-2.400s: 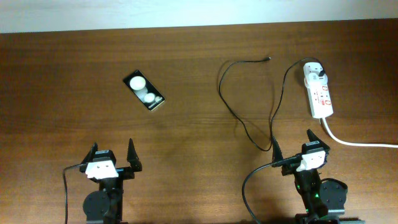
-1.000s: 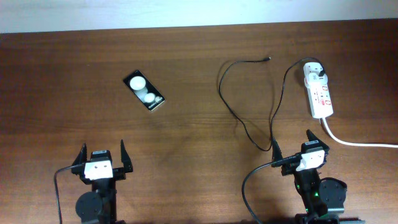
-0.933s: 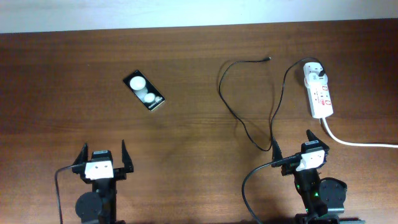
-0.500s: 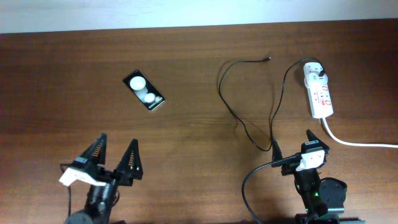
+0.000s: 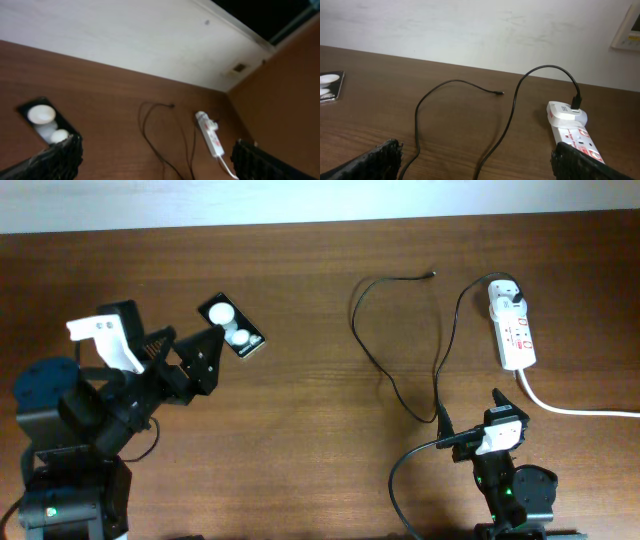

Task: Plug charger to phone and switch on socket
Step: 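Reach the left gripper to the black phone and grasp it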

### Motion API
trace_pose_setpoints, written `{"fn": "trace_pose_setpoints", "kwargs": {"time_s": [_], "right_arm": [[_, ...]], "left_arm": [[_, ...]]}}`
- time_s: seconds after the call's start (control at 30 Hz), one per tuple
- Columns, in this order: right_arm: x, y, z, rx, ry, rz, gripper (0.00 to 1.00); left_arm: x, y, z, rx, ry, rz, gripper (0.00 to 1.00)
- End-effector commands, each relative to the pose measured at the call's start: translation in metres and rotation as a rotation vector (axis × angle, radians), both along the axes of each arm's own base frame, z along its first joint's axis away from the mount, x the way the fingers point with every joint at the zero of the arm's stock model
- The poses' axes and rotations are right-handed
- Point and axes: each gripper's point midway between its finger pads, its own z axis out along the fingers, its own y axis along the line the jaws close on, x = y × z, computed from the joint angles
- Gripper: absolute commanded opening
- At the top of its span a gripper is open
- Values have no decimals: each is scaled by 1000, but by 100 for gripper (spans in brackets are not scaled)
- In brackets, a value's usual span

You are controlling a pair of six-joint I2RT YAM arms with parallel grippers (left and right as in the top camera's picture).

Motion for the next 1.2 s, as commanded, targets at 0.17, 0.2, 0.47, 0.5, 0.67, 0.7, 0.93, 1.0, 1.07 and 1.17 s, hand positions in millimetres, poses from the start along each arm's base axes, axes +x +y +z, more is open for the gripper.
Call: {"fn": "trace_pose_setpoints", "kwargs": {"time_s": [0.17, 0.2, 0.47, 0.5, 0.67, 0.7, 0.93, 1.0, 1.07, 1.17], "right_arm": [[0, 0, -4, -7, 5, -2, 99], [0, 0, -4, -7, 5, -2, 98], [0, 0, -4, -7, 5, -2, 98], [0, 0, -4, -7, 5, -3, 98], [0, 0, -4, -7, 5, -2, 98], [0, 0, -4, -7, 5, -2, 98], [0, 0, -4, -7, 5, -2, 98], [0, 0, -4, -7, 5, -2, 98], [0, 0, -4, -7, 5, -3, 98], [0, 0, -4, -7, 5, -2, 98]], "left_arm": [[-12, -6, -22, -45, 150, -7, 100], [-9, 0, -22, -41, 154, 34, 100], [59, 48, 16, 69, 296, 420, 98], [70, 46, 18, 87, 314, 461, 98], [156, 15, -39, 143, 486, 510, 98], [164, 14, -56, 151, 524, 514, 100], [183, 25, -194, 359, 853, 562, 99], [186, 23, -223, 378, 913, 552, 99], [187, 21, -260, 322, 1020, 530, 99], [186, 35, -290, 268, 1110, 544, 99]]}}
